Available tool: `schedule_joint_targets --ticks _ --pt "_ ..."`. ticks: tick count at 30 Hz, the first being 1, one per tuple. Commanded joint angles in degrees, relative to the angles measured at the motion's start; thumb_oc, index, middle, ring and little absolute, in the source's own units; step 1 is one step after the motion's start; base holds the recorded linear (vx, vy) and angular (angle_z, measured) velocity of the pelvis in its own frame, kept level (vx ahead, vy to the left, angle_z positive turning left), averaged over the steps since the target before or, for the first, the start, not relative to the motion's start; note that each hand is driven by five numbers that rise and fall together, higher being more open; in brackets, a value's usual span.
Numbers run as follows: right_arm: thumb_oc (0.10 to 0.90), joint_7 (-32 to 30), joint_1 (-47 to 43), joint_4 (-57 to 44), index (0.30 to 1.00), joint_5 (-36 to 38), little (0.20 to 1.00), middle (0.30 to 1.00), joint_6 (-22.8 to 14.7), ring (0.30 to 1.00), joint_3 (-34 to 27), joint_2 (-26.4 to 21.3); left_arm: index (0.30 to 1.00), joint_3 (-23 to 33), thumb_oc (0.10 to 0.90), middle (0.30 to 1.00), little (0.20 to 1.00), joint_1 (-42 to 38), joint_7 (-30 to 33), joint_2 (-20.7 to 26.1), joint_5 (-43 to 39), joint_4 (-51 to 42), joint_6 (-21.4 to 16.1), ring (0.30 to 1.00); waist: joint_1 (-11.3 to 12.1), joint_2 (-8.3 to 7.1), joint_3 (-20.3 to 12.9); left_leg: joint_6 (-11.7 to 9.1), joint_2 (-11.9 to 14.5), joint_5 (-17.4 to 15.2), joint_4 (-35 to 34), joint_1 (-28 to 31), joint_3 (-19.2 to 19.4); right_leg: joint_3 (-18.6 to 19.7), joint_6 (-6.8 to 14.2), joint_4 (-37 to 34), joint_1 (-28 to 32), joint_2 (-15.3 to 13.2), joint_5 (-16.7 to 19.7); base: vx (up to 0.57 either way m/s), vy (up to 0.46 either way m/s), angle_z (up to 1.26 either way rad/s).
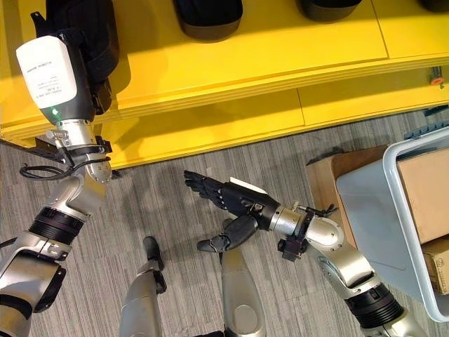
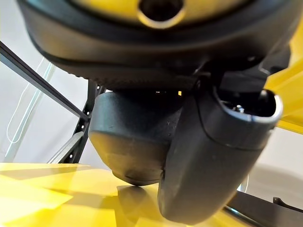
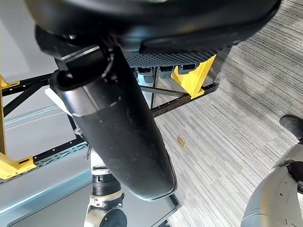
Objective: Move parts from the plastic box to the shelf.
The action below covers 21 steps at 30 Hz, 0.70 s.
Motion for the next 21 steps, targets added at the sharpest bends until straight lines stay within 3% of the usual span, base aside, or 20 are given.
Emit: schedule_joint_targets --ticks 1,21 --pt "0.9 1.6 -3.9 -5.9 1.0 3.6 1.0 1.0 -3.6 1.0 -2.8 2.2 0.3 0.3 0.4 0.3 0.3 -7.0 3.7 3.4 3.6 -1.6 -0.8 0.3 -1.0 -1.38 -0.6 2.6 1.1 -8.3 5.3 1.9 -0.5 -0.5 -5.0 -2.7 2.5 2.4 -1.8 0.0 0.0 0.0" --pt "0.9 2.2 -6.4 -5.7 1.0 3.7 1.0 1.0 -4.9 1.0 -1.0 2.5 0.3 1.1 0.4 0.3 0.3 -6.3 5.0 3.7 2.2 -1.4 -0.8 0.3 -0.7 -0.87 -1.1 2.4 1.0 -7.8 3.3 3.5 0.1 -1.1 -4.9 -3.8 3.1 2.1 -1.3 0.0 0.001 0.0"
